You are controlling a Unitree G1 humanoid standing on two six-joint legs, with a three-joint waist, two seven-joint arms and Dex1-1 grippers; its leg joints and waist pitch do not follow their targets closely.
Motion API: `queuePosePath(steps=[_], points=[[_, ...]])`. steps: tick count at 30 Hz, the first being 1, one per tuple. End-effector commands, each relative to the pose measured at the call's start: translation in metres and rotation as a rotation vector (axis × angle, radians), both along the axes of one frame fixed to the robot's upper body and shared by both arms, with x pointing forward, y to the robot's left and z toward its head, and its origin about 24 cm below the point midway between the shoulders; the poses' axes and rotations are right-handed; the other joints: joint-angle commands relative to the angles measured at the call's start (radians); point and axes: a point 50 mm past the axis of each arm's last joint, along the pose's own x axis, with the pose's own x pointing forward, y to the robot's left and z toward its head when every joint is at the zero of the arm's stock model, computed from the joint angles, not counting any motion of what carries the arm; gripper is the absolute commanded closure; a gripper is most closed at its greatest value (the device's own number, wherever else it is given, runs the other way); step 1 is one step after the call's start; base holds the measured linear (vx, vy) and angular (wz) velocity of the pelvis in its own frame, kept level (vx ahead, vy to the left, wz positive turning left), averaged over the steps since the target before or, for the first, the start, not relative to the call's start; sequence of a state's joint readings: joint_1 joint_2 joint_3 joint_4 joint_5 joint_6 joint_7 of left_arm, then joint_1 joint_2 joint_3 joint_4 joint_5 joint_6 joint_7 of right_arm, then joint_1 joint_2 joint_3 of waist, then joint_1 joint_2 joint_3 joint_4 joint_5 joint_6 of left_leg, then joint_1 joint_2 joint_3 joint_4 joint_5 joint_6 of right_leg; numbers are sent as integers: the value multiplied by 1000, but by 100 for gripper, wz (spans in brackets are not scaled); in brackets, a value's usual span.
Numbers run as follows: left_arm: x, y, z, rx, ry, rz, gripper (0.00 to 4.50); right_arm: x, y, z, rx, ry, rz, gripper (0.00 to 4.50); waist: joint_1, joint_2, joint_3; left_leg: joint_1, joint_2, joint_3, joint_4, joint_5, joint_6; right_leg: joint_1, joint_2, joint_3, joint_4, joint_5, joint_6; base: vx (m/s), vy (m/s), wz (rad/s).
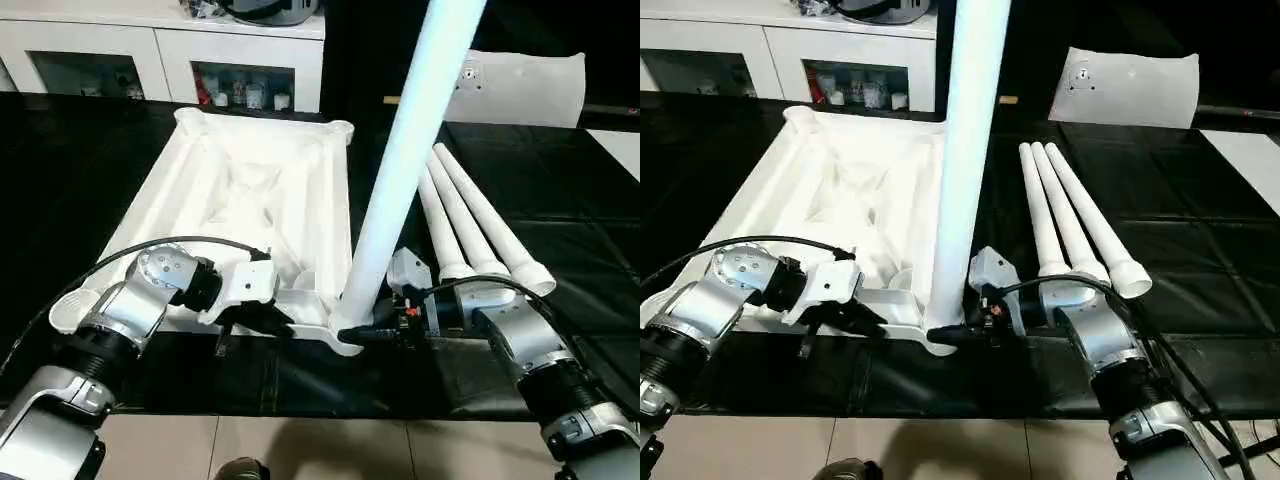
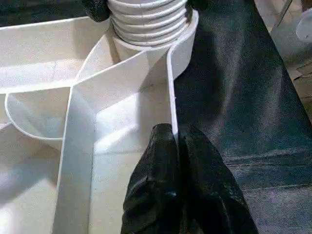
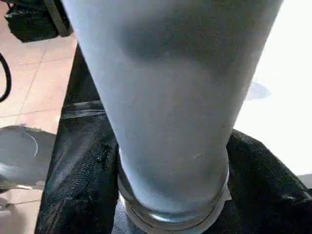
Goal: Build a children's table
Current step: Rotate leg to tighten
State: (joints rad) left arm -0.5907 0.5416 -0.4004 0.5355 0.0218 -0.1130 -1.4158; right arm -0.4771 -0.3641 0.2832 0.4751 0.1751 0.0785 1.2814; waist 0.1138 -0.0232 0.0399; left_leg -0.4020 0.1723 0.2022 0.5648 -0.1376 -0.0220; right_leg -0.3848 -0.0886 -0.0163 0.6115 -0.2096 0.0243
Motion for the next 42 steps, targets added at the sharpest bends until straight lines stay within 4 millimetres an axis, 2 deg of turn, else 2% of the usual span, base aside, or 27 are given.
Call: queuePosePath(steps=[1,2,3,5,7,8,9,10,12,15,16,17,18,21,22,23,24,26,28,29,32,33,35,36,38,40,42], points=[[-9,0,-15,45,72,3,450,-4,6,-1,63,37,-15,178,-4,20,-58,49,62,-25,-70,-390,-48,11,-50,22,-65,-154,-249,0,0,0],[-8,1,-14,6,69,82,450,-5,11,-2,102,53,-65,179,-5,27,-57,49,63,-25,-72,-395,-53,10,-50,23,-62,-148,-252,0,0,0],[-7,1,-14,-8,66,113,450,-4,12,-4,106,54,-90,180,-6,20,-55,46,62,-26,-74,-405,-55,11,-49,21,-64,-156,-250,0,0,0],[-8,0,-15,-40,63,191,450,-4,17,-8,111,35,-160,180,-12,22,-53,49,60,-27,-75,-438,-63,6,-51,23,-70,-209,-244,0,0,0],[-10,-5,-15,-83,46,304,450,-1,24,-15,110,34,-281,181,-26,23,-44,52,58,-35,-79,-515,-89,-2,-57,26,-85,-370,-210,0,0,0],[-10,-8,-16,-107,39,359,450,0,28,-18,111,38,-334,181,-31,23,-43,52,60,-39,-79,-533,-98,-3,-60,27,-87,-403,-201,0,0,0],[-11,-13,-16,-131,32,421,450,2,31,-21,109,43,-397,181,-42,24,-37,48,58,-47,-82,-570,-107,-2,-61,23,-94,-485,-175,0,0,0],[-12,-21,-15,-163,30,482,450,4,36,-23,119,49,-477,181,-52,16,-36,48,56,-51,-85,-589,-116,-3,-58,19,-99,-543,-150,0,0,0],[-14,-29,-15,-189,27,540,450,6,40,-25,128,58,-555,181,-67,21,-37,57,55,-56,-81,-619,-120,-11,-61,18,-110,-591,-131,-27,12,-6],[-16,-56,-12,-252,-3,661,450,15,51,-30,109,82,-757,181,-86,16,-32,61,51,-59,-79,-662,-112,-22,-52,12,-123,-615,-108,-18,8,-4],[-16,-56,-12,-252,-3,661,450,15,51,-30,109,82,-757,181,-91,11,-32,61,51,-59,-79,-665,-113,-22,-50,10,-124,-621,-102,0,0,0],[-16,-63,-11,-264,-8,686,450,17,54,-32,96,86,-805,181,-92,15,-34,61,47,-61,-78,-665,-107,-20,-52,6,-130,-639,-85,0,0,0],[-16,-71,-9,-274,-19,710,450,19,57,-33,84,82,-834,181,-94,14,-34,61,47,-61,-79,-667,-106,-20,-52,5,-132,-631,-85,0,0,0],[-15,-81,-7,-269,-41,734,450,22,64,-31,72,68,-866,181,-99,27,-34,65,50,-69,-92,-736,-122,-11,-42,-13,-134,-549,-85,0,0,0],[-13,-80,-7,-258,-58,734,450,23,65,-30,76,70,-880,181,-101,27,-34,63,50,-71,-96,-750,-123,-9,-41,-16,-132,-529,-88,0,0,0],[-11,-78,-7,-238,-85,727,450,23,66,-29,92,75,-873,181,-105,12,-32,60,49,-70,-98,-768,-118,-9,-39,-20,-136,-523,-85,0,0,0],[-9,-74,-8,-220,-104,725,450,23,67,-28,99,72,-867,146,-99,22,-33,71,47,-69,-94,-773,-117,-15,-45,-16,-139,-527,-87,0,0,0],[-7,-67,-8,-195,-120,718,450,22,66,-28,106,66,-858,111,-99,19,-32,71,45,-67,-91,-757,-109,-17,-49,-15,-146,-535,-84,0,0,0],[-6,-59,-9,-175,-126,701,450,22,63,-27,110,58,-857,101,-97,20,-32,67,45,-67,-92,-741,-106,-16,-53,-12,-146,-535,-83,0,0,0],[-5,-53,-9,-161,-126,699,450,22,60,-27,111,43,-863,77,-96,22,-33,63,46,-67,-94,-726,-109,-15,-53,-7,-141,-507,-92,0,0,0],[-5,-44,-10,-141,-122,675,450,23,54,-23,140,26,-865,56,-94,21,-35,63,47,-63,-93,-706,-105,-16,-53,-3,-136,-469,-107,0,0,0],[-4,-39,-11,-136,-124,677,450,23,50,-21,155,17,-864,45,-91,25,-37,60,48,-62,-94,-686,-103,-12,-53,0,-132,-440,-116,0,0,0],[-4,-37,-11,-133,-126,680,450,23,48,-20,165,11,-863,34,-85,23,-39,61,49,-56,-94,-650,-96,-13,-51,4,-128,-395,-126,0,0,0],[0,-28,-10,-137,-145,689,450,21,37,-13,189,-31,-852,27,-82,24,-39,60,48,-53,-93,-632,-90,-12,-51,5,-128,-376,-134,0,0,0],[2,-24,-10,-142,-156,686,450,19,33,-10,204,-45,-837,5,-75,25,-39,61,48,-51,-92,-611,-82,-10,-50,6,-129,-372,-128,0,0,0],[5,-16,-9,-138,-172,689,450,14,27,-4,232,-67,-811,5,-73,24,-46,48,51,-51,-95,-543,-74,6,-49,7,-112,-294,-135,0,0,0],[13,-1,-6,-111,-218,686,450,3,17,5,260,-95,-759,5,-71,24,-45,46,50,-47,-94,-519,-60,6,-46,6,-112,-277,-138,0,0,0]])
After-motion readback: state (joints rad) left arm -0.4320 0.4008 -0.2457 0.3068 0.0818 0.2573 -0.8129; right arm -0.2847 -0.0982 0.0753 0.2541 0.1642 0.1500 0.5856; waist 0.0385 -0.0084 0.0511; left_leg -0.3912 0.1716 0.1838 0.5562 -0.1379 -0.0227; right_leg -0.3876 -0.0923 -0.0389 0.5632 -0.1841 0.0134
